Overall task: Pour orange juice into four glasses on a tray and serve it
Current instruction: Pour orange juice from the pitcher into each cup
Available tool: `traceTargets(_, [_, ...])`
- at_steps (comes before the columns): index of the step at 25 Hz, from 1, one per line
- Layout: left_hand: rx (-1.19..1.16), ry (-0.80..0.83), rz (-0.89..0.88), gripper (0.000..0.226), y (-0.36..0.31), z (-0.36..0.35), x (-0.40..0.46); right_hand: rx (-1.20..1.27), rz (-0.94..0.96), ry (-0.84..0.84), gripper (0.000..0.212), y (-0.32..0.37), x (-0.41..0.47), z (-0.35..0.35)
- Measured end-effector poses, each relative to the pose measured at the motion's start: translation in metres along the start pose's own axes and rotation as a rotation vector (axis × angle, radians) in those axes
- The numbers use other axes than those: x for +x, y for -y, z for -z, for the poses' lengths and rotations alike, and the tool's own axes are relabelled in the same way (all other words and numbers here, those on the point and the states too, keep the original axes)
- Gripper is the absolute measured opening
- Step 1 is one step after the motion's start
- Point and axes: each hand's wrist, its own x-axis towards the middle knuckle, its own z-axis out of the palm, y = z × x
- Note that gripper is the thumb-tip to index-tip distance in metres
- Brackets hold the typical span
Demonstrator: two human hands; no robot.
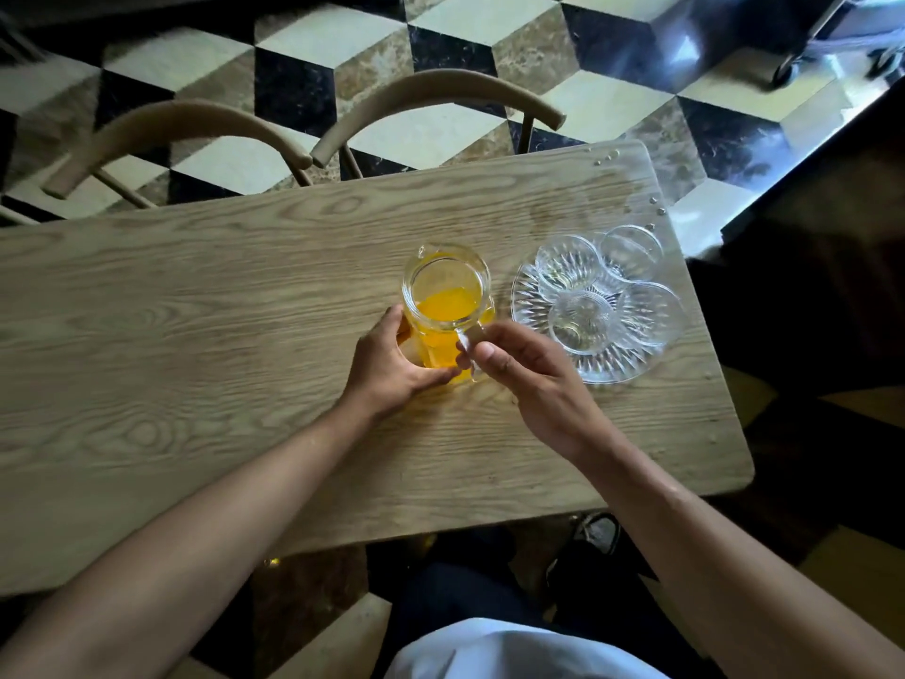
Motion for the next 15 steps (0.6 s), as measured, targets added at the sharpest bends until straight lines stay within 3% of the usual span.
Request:
traceTargets(4, [-0.04,-0.075,0.042,0.095,-0.02,-0.033,-0.047,0.093,-0.042,-0.012,0.036,0.011,-0.035,0.029])
traceTargets(8, [-0.088,-0.134,0.068,0.082,-0.059,-0.083,-0.091,0.102,-0.061,-0.014,0.063,0.03,-0.076,0.067])
traceTargets(12, [-0.178,-0.161,0.075,0.073,-0.1,-0.14,-0.122,0.074,-0.076,-0.045,0.024,0.041,-0.109,0.114])
traceTargets(15, [-0.241,-0.14,0.075,0.073,-0.128,-0.181,-0.137,0.035,-0.075,-0.049,0.021,0.052,-0.128,0.153])
